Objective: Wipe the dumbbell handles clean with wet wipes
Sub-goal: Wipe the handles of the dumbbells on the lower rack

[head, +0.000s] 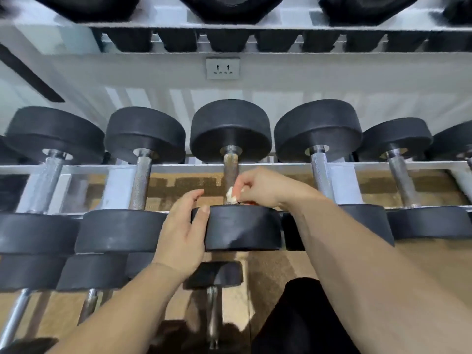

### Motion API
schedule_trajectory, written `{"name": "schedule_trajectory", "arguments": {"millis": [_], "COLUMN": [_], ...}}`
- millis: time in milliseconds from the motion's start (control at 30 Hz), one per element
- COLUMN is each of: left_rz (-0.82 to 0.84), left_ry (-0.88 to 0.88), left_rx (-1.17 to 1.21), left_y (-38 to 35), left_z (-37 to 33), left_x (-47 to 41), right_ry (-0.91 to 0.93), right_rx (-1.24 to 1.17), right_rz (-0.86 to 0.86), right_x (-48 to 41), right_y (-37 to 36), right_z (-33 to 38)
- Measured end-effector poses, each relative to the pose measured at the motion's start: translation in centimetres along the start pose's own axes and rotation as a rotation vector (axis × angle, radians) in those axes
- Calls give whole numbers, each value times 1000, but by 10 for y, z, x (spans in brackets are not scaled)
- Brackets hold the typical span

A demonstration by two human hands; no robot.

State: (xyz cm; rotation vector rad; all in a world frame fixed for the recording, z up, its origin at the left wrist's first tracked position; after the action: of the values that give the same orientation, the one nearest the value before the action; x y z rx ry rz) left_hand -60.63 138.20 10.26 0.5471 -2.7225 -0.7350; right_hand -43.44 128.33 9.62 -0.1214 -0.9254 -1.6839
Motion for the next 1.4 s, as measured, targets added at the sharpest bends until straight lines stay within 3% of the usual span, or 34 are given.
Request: {"name": "schedule_trajectory", "arguments": {"millis": [67,233,333,467,667,900,1067,1300,1400], "left_rz": [-37,-77,-104,-86,-90,-94,-104,-122,-116], "left_ry": [30,246,295,289,278,278,267,207,90], "left_rx": [-89,-64,-206,-214,-192,-196,-128,-15,-29], "left_y": [3,-15,-15,-14,-15,-15,-13,-14,-15], "left_z": [-13,-38,-38,-41,-41,-42,-39,-41,-53], "left_x": [0,-17,-19,-19,-17,-17,-17,-14,-14], "right_ry": [20,7,4,-29,-20,-30,59,162,210], "right_rx": [-150,-418,-467,-339,-679,-610,-640,-729,-666], "right_rz": [-39,-387,-336,-121,-359,-78,-319,-401,-383], "right_x": [0,-22,-21,-18,-42,-24,-21,22,39], "right_y": [5,32,22,-5,24,-2,23,18,1], "right_z": [1,-1,-14,-27,-29,-25,-8,-12,-6]}}
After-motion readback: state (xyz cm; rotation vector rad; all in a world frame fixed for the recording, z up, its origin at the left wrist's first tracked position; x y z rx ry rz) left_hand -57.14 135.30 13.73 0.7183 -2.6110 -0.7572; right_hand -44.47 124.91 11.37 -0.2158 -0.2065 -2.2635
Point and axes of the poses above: each hand's wrist, its own x-axis away from the middle knuckle, its own y-axis out of the back of the hand, z = x × y, the point moved 8 cm from there along -x, towards the middle knuckle, and after that the axes turned 14 degrees about z, right-handed, at the moved point
